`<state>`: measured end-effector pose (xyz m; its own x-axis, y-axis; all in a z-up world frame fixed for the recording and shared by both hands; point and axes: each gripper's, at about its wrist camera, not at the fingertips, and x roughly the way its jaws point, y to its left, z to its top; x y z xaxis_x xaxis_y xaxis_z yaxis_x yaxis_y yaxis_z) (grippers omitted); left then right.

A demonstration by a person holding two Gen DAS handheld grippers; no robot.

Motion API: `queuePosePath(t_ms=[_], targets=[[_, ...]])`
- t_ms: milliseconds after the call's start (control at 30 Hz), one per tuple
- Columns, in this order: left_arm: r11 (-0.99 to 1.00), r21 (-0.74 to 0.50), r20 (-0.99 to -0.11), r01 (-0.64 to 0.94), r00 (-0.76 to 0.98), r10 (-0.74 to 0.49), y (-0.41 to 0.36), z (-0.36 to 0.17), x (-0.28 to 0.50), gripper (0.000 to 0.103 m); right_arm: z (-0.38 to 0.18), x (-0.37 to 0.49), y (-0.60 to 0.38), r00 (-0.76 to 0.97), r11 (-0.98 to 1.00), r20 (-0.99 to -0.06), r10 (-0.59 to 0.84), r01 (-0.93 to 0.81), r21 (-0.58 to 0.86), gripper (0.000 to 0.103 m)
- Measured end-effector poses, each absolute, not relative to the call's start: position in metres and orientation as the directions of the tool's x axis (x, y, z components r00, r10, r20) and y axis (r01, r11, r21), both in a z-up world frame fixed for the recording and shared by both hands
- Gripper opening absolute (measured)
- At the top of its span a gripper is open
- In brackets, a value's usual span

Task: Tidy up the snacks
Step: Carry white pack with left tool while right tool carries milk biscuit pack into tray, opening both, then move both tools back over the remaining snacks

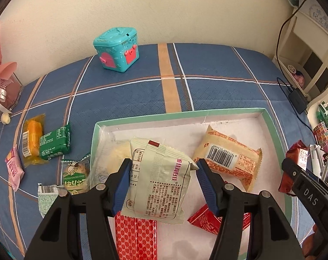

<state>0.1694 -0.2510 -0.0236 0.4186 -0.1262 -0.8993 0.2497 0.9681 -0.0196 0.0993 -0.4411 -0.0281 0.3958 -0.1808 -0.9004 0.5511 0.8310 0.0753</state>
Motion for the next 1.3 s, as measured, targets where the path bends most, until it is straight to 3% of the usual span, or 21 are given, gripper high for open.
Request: queuePosePath(t_ms=[567, 867, 1300], targets=[[0.969, -0.015, -0.913, 0.245, 0.392, -0.113, -0.251, -0.029, 0.171, 0.066, -0.033, 0.106, -0.421, 0.349, 0.858, -0.919, -0.181, 0.513, 0.026, 0.042], [0.977, -0.037, -0.919, 0.208, 0.378, -0.115, -0.239, -0.013, 0.165, 0.069, -0.008, 0.102, -0.407, 0.373, 0.867, -0.906, -0.201, 0.497, 0.012, 0.051], [0.994, -0.015, -0.9, 0.111, 0.432, -0.062, -0.186, 0.012, 0.149, 0.069, 0.026, 0.089, -0.366, 0.451, 0.903, -0.88, -0.147, 0.424, 0.067, 0.051]])
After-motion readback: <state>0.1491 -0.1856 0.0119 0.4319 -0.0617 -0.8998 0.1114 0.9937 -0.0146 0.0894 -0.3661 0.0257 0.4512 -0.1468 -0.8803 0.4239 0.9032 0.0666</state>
